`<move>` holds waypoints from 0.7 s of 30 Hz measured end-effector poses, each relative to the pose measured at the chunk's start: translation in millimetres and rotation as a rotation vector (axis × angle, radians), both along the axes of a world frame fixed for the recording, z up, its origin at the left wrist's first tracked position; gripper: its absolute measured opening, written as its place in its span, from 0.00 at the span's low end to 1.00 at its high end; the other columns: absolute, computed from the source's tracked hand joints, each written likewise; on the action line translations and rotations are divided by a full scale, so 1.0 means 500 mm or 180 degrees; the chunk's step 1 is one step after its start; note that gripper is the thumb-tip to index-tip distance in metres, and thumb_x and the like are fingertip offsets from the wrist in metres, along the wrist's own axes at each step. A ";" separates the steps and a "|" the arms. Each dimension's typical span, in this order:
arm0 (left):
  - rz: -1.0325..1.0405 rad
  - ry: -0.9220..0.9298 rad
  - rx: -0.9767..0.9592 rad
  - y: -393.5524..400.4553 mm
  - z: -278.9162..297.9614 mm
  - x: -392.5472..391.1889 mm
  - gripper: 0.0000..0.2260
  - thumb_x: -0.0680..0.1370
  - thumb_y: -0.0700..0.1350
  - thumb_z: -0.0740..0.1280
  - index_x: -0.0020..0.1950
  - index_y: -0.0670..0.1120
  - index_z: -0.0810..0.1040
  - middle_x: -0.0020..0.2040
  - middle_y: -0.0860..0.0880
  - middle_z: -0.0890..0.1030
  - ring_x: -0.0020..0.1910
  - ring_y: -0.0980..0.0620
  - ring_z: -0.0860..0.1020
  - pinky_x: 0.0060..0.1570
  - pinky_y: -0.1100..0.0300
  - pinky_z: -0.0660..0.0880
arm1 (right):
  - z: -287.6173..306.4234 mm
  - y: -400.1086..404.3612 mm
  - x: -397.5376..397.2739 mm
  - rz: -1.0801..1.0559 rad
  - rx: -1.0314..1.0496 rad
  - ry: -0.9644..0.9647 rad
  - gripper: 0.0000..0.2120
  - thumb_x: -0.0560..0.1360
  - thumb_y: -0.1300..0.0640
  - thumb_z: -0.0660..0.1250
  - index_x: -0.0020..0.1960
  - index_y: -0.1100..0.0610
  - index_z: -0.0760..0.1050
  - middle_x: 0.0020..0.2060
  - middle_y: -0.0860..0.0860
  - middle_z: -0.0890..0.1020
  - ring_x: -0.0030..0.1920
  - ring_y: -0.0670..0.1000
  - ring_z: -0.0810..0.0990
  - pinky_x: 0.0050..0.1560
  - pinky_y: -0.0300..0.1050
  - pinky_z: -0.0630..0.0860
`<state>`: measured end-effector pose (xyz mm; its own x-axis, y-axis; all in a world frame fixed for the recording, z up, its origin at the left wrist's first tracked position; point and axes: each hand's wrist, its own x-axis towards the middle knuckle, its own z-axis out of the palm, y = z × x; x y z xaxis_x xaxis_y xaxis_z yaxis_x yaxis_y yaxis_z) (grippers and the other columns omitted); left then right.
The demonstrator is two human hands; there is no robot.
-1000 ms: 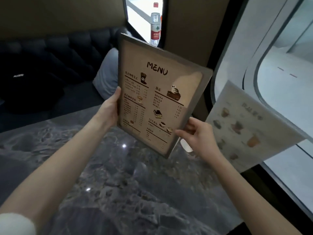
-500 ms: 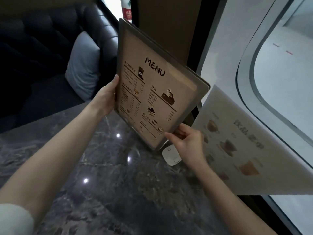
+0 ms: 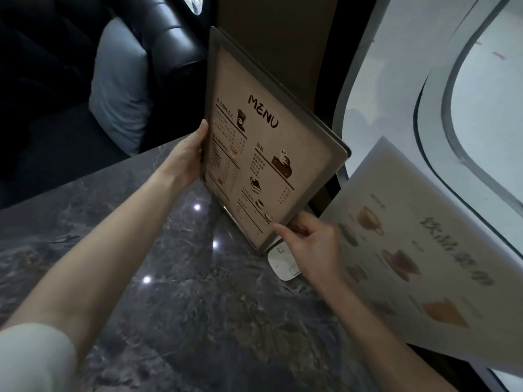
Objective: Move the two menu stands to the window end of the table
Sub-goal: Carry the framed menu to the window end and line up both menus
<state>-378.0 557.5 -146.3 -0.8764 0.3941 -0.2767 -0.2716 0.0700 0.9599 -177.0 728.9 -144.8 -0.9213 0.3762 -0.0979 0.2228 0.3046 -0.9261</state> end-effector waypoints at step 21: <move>0.0381 -0.0031 -0.0299 0.057 -0.009 0.015 0.17 0.80 0.56 0.51 0.57 0.52 0.75 0.51 0.57 0.79 0.51 0.60 0.76 0.48 0.66 0.71 | 0.011 0.006 0.003 0.0287 0.0494 0.0064 0.13 0.72 0.59 0.70 0.56 0.59 0.78 0.53 0.53 0.84 0.51 0.44 0.81 0.48 0.27 0.75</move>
